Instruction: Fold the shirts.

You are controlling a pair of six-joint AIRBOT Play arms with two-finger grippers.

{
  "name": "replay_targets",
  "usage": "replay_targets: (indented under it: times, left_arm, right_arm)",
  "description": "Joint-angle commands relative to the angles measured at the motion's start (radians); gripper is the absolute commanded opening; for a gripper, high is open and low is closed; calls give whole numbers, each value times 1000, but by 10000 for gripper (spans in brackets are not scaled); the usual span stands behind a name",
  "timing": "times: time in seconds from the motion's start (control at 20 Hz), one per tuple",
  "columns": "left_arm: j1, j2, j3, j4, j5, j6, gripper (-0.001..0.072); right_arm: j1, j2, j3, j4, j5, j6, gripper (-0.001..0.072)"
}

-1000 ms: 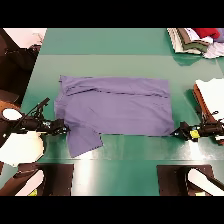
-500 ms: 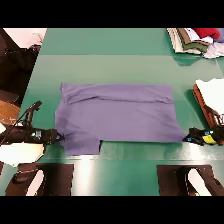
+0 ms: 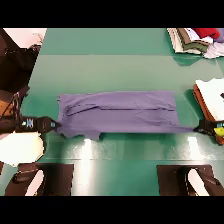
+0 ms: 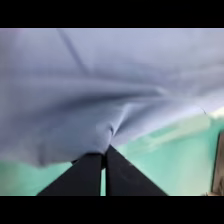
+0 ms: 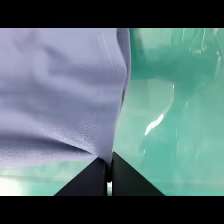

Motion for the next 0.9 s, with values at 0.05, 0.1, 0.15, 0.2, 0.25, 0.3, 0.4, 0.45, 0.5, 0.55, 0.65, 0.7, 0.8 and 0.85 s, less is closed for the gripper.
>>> replay_targets:
  times: [0.05,0.1,0.15,0.2,0.25,0.3,0.4,0.45,0.5,0.55,0.65,0.7,0.8,0.85]
  left_arm:
    - [1,-259,59,-40,219,126,22]
    - [1,-319,76,-45,241,146,23]
    - [1,-381,99,-47,267,169,23]
    - [1,-433,121,-46,296,178,23]
    - [1,-483,143,-46,336,194,23]
    - [1,-523,164,-46,369,196,23]
    - [1,-604,221,-47,415,196,23]
    - [1,-639,250,-47,421,196,24]
    - [1,-669,277,-47,424,196,24]
    - [1,-692,302,-46,426,199,24]
    - [1,-718,327,-50,449,206,24]
    - [1,-721,329,-53,469,206,25]
    - [1,-721,329,-62,494,202,304]
    - [1,-721,330,-88,497,201,489]
  right_arm:
    - [143,-255,162,14,-167,5,16]
    - [177,-323,203,14,-193,6,16]
    - [201,-384,243,14,-210,14,16]
    - [219,-444,286,14,-221,31,16]
    - [231,-499,328,14,-225,39,16]
    - [240,-541,362,14,-226,47,16]
    - [252,-616,428,16,-225,50,16]
    - [252,-651,459,18,-225,51,16]
    - [251,-678,484,40,-225,54,17]
    - [251,-704,509,73,-225,54,17]
    - [251,-741,547,123,-248,54,18]
    - [251,-756,566,146,-272,54,18]
    - [249,-784,608,206,-330,54,191]
    - [240,-800,634,249,-344,54,457]
